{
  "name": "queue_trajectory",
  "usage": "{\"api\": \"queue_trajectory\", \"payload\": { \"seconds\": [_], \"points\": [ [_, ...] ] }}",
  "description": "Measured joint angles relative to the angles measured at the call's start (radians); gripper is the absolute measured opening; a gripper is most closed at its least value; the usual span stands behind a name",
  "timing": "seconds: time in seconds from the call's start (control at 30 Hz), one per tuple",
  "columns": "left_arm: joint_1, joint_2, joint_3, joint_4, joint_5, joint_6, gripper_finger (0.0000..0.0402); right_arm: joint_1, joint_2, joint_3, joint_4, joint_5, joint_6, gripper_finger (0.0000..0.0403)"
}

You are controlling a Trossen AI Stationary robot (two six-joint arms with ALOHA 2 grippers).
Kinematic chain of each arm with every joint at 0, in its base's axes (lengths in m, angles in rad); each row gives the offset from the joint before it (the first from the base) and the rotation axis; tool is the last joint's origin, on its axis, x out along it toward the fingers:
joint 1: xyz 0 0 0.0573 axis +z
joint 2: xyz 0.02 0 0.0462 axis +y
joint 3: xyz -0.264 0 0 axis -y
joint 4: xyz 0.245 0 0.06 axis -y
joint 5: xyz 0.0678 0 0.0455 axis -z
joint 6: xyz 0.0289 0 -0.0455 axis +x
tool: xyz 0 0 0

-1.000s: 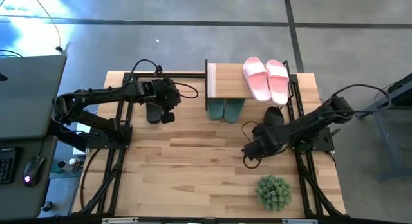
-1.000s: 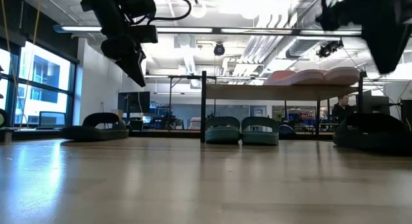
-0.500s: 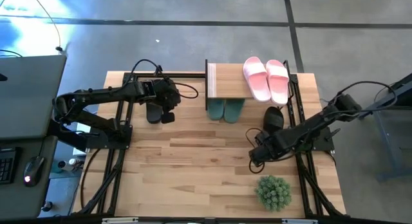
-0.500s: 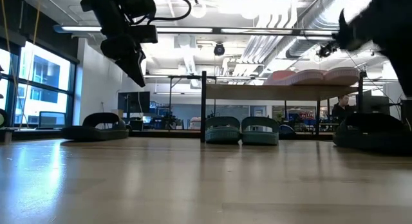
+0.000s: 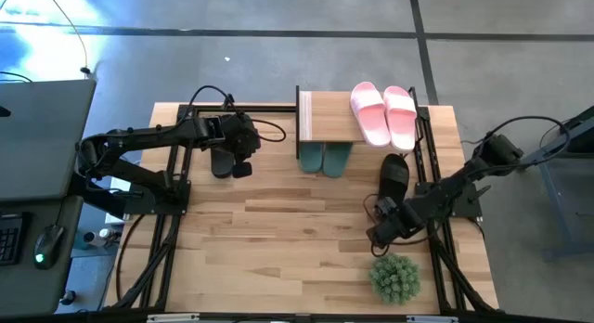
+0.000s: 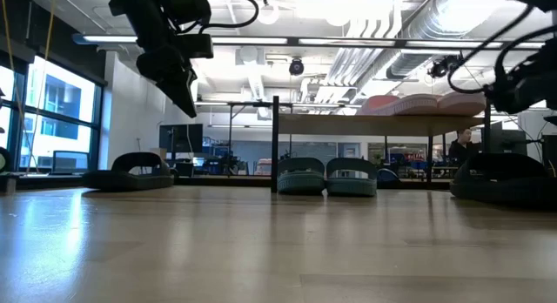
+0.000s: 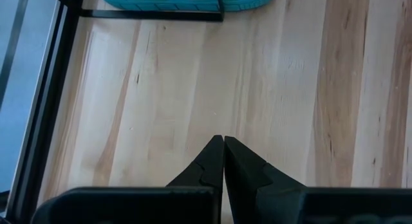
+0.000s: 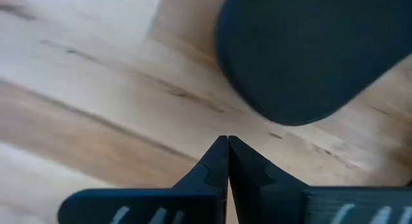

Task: Pick and place slides into the shelf
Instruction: Put the right black slipper under the shelf

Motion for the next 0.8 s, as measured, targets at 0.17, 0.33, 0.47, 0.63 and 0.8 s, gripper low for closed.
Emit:
{"api": "queue_trajectory", "payload": {
  "seconds": [0.17,0.33,0.47,0.63,0.8],
  "points": [
    [0.0,0.0,0.0,0.005,0.0,-0.001,0.0003,0.018,0.0,-0.038,-0.016,0.032,0.065,0.0],
    [0.0,0.0,0.0,0.005,0.0,0.0,0.0003,0.015,0.0,-0.085,-0.02,0.054,0.089,0.0],
    [0.0,0.0,0.0,0.006,0.0,0.001,0.0003,0.015,0.0,-0.115,-0.008,0.058,0.103,0.0],
    [0.0,0.0,0.0,0.007,0.0,0.001,0.0003,0.016,-0.002,-0.132,-0.003,0.086,0.135,0.0],
    [0.0,0.0,0.0,0.008,0.0,0.001,0.0003,0.017,-0.001,-0.133,-0.011,0.113,0.196,0.0]
  ]
}}
